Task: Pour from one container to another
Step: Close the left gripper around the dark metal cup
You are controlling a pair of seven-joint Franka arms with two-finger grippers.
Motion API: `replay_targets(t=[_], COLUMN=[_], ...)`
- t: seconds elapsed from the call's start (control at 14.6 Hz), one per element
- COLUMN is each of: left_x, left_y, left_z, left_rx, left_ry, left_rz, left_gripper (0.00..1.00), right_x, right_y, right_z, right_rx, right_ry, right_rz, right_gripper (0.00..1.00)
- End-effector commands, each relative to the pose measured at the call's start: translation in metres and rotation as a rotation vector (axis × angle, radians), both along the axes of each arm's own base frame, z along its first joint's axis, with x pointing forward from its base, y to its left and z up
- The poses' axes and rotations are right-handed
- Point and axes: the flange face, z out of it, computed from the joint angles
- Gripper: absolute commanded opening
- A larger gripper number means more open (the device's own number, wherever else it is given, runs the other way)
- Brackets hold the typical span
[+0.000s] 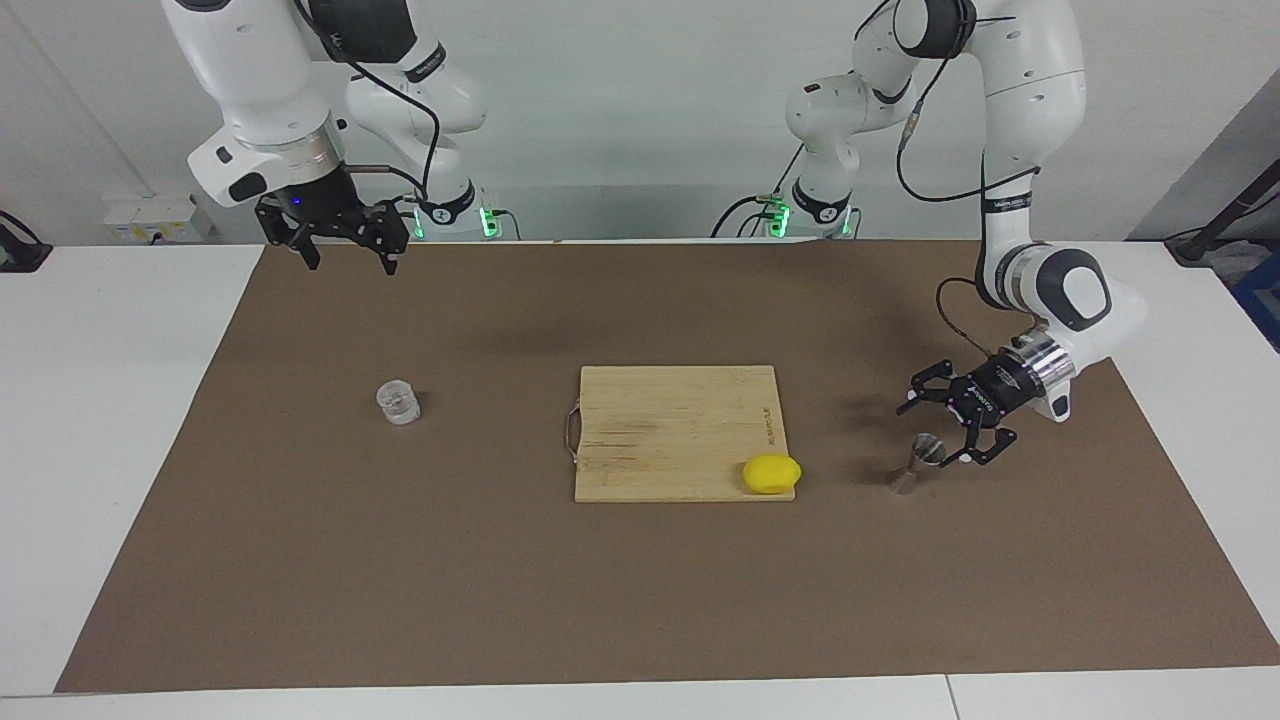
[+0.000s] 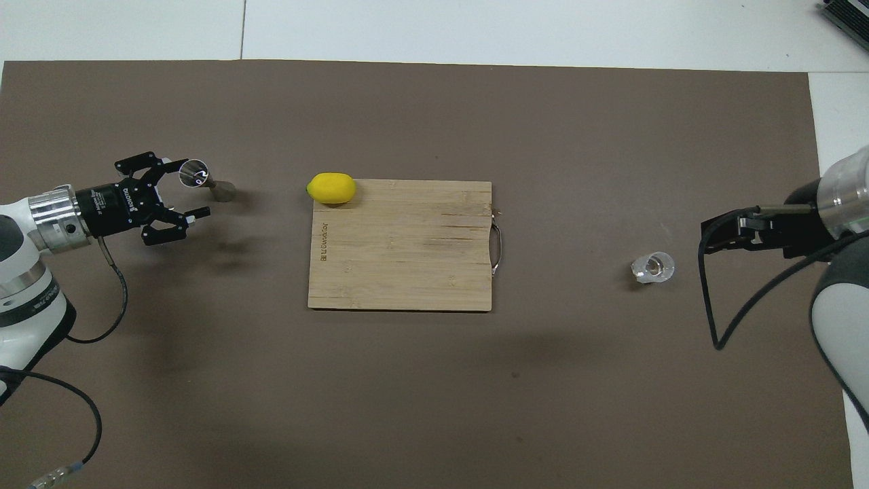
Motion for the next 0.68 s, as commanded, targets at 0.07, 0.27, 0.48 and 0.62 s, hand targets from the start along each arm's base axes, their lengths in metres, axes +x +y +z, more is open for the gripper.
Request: replay_targets(t=[0.07, 0.27, 0.48, 0.62], left_x=[0.004, 0.007, 0.007, 0.008], left_y=[0.001, -0.004, -0.008, -0.007], left_z=[-0.001, -0.002, -0.002, -0.001], left_rx=[0.009, -0.009, -0.008, -0.009], left_ry=[-0.018, -0.022, -0.024, -0.025], left_rz=[0.041, 0.075, 0.071, 0.074], left_gripper=[1.0, 1.0, 1.0, 1.0], right_x=[-0.005, -0.006, -0.005, -0.005], right_y=[-0.006, -0.005, -0.007, -0.007], right_z=[0.002, 0.002, 0.002, 0.002], right_rx=[0.022, 0.023, 0.023, 0.023], right_ry=[0.0, 0.0, 0.0, 0.002], right_rz=[0.006, 0.009, 0.007, 0.009], right_gripper=[1.0, 1.0, 1.0, 1.0])
